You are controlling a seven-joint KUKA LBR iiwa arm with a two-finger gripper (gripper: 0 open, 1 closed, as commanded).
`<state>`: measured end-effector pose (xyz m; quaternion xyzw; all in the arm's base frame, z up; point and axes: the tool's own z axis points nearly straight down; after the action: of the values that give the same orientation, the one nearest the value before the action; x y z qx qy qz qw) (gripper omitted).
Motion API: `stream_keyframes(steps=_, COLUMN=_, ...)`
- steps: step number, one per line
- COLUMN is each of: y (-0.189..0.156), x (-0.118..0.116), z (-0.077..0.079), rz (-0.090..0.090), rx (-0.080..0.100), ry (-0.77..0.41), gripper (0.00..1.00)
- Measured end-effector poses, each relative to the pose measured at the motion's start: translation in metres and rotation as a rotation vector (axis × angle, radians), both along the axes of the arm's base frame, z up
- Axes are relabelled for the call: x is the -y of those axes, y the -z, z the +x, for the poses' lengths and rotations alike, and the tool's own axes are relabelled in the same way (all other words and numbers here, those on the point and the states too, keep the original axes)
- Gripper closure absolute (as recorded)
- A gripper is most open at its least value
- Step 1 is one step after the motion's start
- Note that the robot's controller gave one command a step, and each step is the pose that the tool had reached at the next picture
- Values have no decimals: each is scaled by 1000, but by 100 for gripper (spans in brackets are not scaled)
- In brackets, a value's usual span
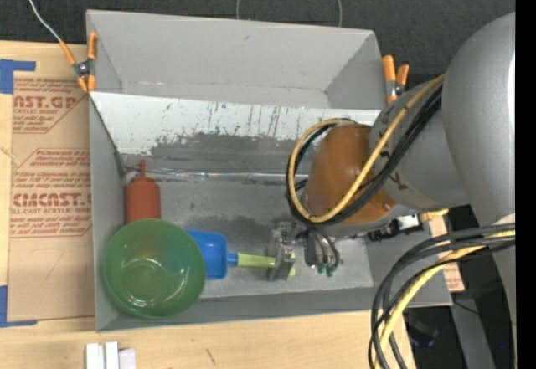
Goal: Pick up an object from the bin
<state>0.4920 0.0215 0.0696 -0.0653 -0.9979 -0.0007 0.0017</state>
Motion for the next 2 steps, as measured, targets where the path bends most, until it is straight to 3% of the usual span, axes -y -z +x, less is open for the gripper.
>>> stream_keyframes(steps=1, y=0, x=0, z=0, rz=0, rx=0, ry=0, gripper=100)
stream_keyframes(steps=2, y=0, x=5, z=7, rz=0, rx=1, ry=-11, gripper=0)
